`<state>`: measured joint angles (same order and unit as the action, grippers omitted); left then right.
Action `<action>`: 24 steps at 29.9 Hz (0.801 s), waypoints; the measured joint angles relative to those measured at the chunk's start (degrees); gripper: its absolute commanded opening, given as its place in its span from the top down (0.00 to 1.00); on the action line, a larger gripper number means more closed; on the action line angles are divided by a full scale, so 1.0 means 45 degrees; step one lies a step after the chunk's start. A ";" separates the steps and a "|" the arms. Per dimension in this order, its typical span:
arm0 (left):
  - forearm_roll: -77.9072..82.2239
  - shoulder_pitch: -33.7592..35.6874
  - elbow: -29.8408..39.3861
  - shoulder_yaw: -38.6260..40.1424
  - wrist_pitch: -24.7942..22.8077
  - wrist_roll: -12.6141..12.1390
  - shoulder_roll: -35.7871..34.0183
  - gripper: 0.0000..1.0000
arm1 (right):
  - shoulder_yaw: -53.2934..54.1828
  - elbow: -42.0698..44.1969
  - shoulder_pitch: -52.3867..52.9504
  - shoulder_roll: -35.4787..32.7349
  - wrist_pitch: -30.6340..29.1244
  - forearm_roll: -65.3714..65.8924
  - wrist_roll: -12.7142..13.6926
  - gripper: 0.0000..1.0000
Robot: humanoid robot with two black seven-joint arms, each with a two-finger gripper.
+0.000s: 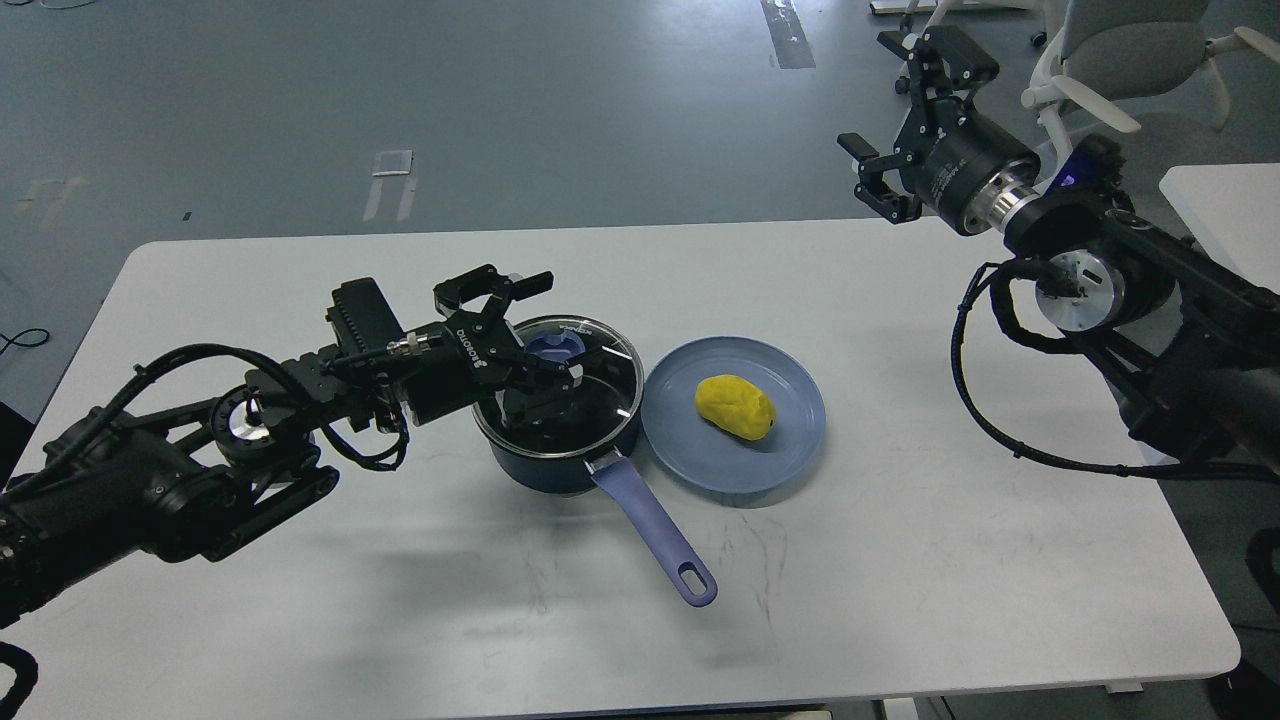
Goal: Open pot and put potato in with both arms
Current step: 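Move the left gripper over the pot and grasp the lid's blue knob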
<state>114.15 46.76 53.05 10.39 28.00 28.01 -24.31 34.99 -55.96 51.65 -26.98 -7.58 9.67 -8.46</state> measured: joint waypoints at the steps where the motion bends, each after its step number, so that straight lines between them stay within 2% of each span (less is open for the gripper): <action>1: -0.0122 -0.0018 -0.0008 -0.0002 0.0000 -0.0001 -0.0006 0.02 | 0.0004 0.0005 0.0000 0.0000 0.0000 -0.0001 0.0002 0.00; 14: -0.0523 -0.0422 -0.0094 -0.0453 0.0000 -0.0001 0.0029 0.02 | -0.0018 0.0026 0.0003 -0.0210 0.0025 0.0000 0.0006 0.00; 24: -0.0519 -0.0541 -0.1000 -0.0473 0.0000 0.0000 0.0201 0.02 | -0.0088 -0.0041 -0.0016 -0.0563 0.0043 0.0000 0.0006 0.00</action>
<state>111.82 44.33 48.55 8.27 28.00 28.00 -23.41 34.59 -56.14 51.58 -29.51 -7.39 9.67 -8.43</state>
